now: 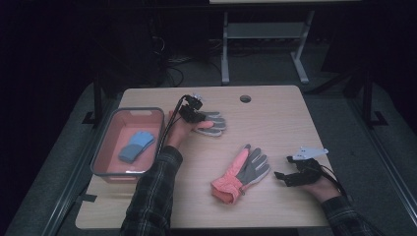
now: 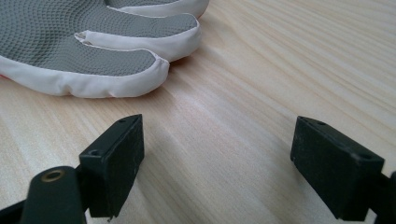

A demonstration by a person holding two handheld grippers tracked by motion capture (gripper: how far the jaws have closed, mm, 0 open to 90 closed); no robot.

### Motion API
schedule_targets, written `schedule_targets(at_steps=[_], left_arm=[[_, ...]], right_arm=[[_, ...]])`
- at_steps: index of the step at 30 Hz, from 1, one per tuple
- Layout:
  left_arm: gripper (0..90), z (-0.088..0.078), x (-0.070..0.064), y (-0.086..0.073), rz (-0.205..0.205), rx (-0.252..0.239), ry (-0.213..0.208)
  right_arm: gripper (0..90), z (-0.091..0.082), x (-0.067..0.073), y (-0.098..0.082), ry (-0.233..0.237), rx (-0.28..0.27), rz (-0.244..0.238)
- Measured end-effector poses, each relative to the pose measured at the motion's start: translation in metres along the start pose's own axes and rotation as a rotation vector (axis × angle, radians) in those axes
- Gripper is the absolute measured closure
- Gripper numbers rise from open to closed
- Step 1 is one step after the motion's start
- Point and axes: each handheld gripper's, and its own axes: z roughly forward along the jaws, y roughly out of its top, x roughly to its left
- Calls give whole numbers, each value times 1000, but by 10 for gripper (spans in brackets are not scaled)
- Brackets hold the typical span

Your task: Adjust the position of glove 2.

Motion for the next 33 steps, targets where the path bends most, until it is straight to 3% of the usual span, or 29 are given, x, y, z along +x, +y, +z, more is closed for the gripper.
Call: schedule_targets(at_steps=[5, 12, 16, 20, 25, 30, 33], left_arm=[[898, -7, -21, -6, 37, 10, -15], [898, -16, -51, -19, 69, -14, -54], [898, -20, -58, -21, 85, -24, -62], [897, -30, -49, -9, 84, -39, -38], [897, -35, -16, 5, 70, -33, 54], [897, -23, 17, 11, 41, 28, 99], [897, -15, 24, 12, 44, 72, 111]], right_arm=[[169, 0, 0, 0, 0, 0, -1], [169, 0, 0, 0, -1, -1, -6], [169, 0, 0, 0, -1, -1, -6], [169, 0, 1, 0, 1, -2, -3], [169, 0, 1, 0, 2, -2, -2], [169, 0, 1, 0, 4, -4, -6], [169, 0, 1, 0, 4, -4, -6]])
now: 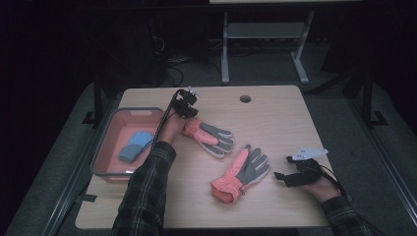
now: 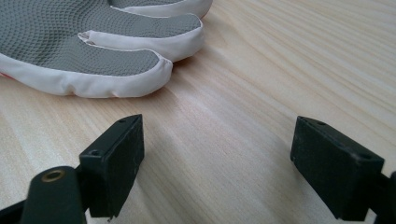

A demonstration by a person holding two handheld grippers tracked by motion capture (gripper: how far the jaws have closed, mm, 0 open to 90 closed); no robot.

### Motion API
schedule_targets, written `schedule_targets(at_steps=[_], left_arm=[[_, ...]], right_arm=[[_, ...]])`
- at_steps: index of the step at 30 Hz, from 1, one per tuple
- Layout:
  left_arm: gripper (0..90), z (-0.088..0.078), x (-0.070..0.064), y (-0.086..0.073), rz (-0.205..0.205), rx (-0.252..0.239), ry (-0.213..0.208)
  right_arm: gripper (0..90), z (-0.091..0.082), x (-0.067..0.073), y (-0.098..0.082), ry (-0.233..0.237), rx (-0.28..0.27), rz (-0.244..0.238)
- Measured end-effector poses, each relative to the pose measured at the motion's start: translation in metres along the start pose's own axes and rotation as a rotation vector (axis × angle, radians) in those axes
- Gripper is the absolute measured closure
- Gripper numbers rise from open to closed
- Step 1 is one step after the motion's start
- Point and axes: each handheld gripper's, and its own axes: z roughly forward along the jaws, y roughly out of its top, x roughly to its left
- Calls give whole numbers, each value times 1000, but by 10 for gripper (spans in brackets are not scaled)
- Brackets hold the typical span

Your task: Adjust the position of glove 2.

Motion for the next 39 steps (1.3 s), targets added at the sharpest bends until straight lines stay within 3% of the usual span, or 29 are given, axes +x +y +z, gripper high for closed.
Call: schedule_targets(at_steps=[5, 9, 12, 16, 19, 27, 30, 32, 36, 39], left_arm=[[897, 1, -6, -2, 18, 65, 1], [898, -9, -15, -9, 27, 105, -3], [898, -19, -23, -16, 16, 124, -29], [897, -32, -38, -27, 21, 127, -59], [897, -40, -48, -36, 12, 113, -100], [897, -58, -74, -60, 0, 79, -153], [897, -63, -83, -70, -21, 55, -189], [852, -66, -82, -72, -31, 32, -155], [746, -67, -70, -73, -139, -74, -144], [650, -61, -65, -73, -208, -109, -154]], right_arm=[[169, 0, 0, 0, 1, 0, 0], [170, 0, 0, 0, 2, 0, -1], [170, 0, 0, 0, 2, 1, -1], [170, 0, 0, 0, 2, 1, -1], [170, 0, 0, 0, 1, 1, -1], [170, 0, 0, 0, 1, 1, -1], [170, 0, 0, 0, 1, 1, -1], [170, 0, 0, 0, 1, 1, -1], [170, 0, 0, 0, 0, 3, -5], [170, 0, 1, 0, -1, 2, -1]])
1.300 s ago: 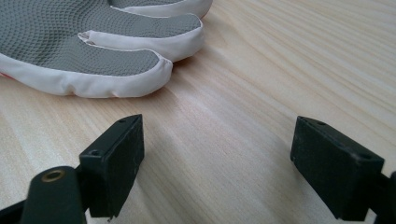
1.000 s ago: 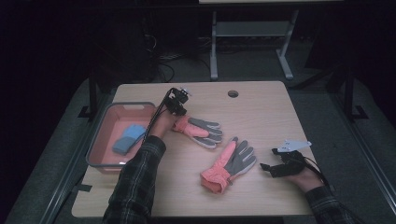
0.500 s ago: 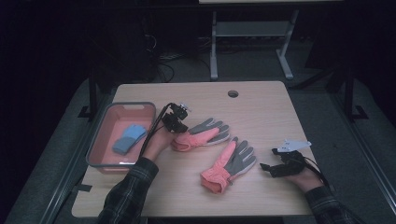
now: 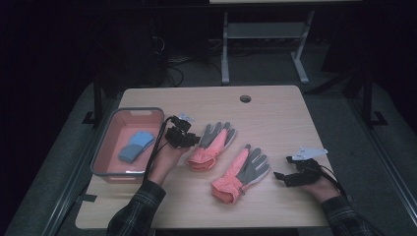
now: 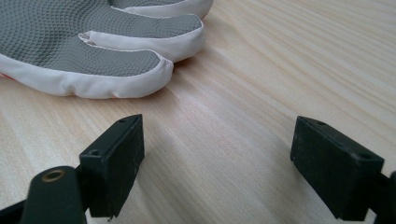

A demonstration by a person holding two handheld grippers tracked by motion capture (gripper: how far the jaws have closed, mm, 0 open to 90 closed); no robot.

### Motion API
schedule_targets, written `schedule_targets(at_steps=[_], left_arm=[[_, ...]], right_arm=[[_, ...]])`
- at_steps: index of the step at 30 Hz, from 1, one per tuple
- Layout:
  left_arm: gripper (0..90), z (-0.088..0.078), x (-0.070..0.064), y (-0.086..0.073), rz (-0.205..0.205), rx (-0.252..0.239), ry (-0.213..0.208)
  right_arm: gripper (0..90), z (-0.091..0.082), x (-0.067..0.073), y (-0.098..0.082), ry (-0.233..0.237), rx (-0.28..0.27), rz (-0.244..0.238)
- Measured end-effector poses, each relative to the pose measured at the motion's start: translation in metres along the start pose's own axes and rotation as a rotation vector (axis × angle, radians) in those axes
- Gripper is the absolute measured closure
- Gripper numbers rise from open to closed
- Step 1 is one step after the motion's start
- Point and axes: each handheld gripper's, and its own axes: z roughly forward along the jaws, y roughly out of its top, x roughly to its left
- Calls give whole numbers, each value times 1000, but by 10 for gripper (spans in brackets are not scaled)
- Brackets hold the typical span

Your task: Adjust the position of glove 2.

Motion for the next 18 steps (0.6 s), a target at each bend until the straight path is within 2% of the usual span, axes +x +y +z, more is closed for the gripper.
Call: schedule_targets(at_steps=[4, 5, 8, 10, 13, 17, 18], left_arm=[[563, 12, 4, 0, -10, 6, -19], [554, 15, 3, 0, -20, 11, -19], [536, 23, 3, -2, -15, 33, -7], [539, 28, 3, -3, -24, 35, -16], [573, 32, 1, -5, -12, 44, -5], [613, 38, -3, -6, 26, 67, 13], [623, 39, -3, -7, 17, 62, 1]], right_arm=[[170, 0, 0, 0, 0, 1, -4], [170, 0, 0, 0, 0, 1, -3], [170, 0, 0, 0, 0, 1, -3], [170, 0, 0, 0, 0, 1, -5], [170, 0, 0, 0, 0, 2, -5], [170, 0, 0, 0, 0, 2, -5], [170, 0, 0, 0, 0, 2, -6]])
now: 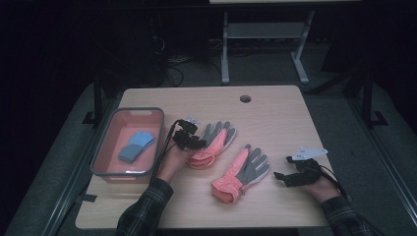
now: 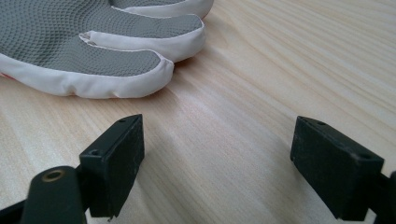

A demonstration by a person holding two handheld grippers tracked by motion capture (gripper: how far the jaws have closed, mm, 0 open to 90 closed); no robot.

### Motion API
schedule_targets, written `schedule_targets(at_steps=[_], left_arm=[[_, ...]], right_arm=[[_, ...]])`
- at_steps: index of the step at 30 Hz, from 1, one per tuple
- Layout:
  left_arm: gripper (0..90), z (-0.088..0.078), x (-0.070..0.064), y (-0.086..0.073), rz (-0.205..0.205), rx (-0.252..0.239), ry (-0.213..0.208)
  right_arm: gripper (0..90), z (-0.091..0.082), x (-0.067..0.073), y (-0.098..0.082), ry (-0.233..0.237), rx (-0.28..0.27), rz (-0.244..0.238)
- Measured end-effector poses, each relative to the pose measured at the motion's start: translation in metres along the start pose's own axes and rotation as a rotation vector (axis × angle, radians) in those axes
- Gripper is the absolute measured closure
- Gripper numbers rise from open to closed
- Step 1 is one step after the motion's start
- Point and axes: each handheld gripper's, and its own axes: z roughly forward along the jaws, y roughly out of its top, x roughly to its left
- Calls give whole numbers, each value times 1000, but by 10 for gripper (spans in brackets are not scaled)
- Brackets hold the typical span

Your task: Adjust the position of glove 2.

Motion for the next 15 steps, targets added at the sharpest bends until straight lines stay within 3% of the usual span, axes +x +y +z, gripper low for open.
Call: schedule_targets(at_steps=[4, 10, 15], left_arm=[[701, 1, 0, 0, 29, 10, -7], [818, 0, 0, 0, 37, 6, -25], [861, -7, -1, 4, 56, 4, -25]], right_arm=[[170, 0, 0, 0, 0, 0, 0], [170, 0, 0, 0, -1, 0, 1], [170, 0, 0, 0, -1, 0, 2]])
